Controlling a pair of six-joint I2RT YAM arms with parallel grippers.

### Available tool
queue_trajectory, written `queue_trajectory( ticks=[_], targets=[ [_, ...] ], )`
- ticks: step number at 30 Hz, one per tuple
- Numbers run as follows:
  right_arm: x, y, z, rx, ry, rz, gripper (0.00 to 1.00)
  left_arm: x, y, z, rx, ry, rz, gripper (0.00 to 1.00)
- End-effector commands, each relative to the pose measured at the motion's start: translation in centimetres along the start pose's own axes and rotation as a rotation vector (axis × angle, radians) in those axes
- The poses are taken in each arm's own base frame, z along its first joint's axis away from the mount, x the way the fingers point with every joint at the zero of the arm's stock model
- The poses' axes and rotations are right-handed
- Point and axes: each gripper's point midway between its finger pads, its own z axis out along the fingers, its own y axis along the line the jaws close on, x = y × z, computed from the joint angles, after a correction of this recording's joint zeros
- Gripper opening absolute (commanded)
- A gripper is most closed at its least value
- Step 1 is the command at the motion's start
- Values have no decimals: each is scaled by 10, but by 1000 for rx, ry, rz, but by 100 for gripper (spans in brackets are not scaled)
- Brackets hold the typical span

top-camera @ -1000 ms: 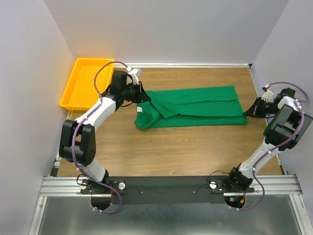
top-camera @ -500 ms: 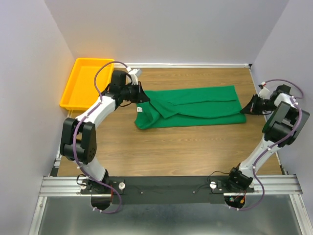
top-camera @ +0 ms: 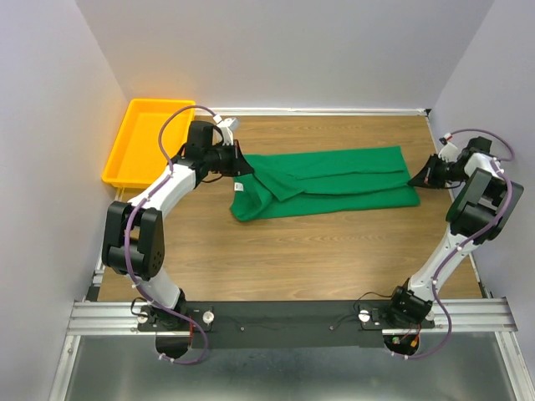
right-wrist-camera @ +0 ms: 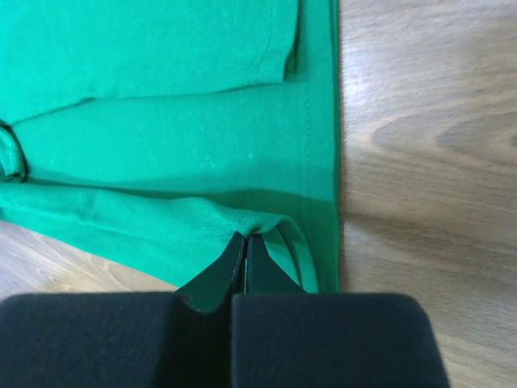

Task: Fold and stack the t-shirts
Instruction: Fold the tshirt

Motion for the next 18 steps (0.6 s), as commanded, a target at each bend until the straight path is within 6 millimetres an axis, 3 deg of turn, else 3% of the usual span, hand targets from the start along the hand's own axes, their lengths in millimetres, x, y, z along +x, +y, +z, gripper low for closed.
queue_trajectory(
  ticks=[1,18],
  targets=[
    [-11,-11,4,40,-14,4,1,-11,-7,-11,25,-38,28,0],
    [-9,-17,5,66,-7,9,1,-21,-2,1,43,-31,20,0]
  ],
)
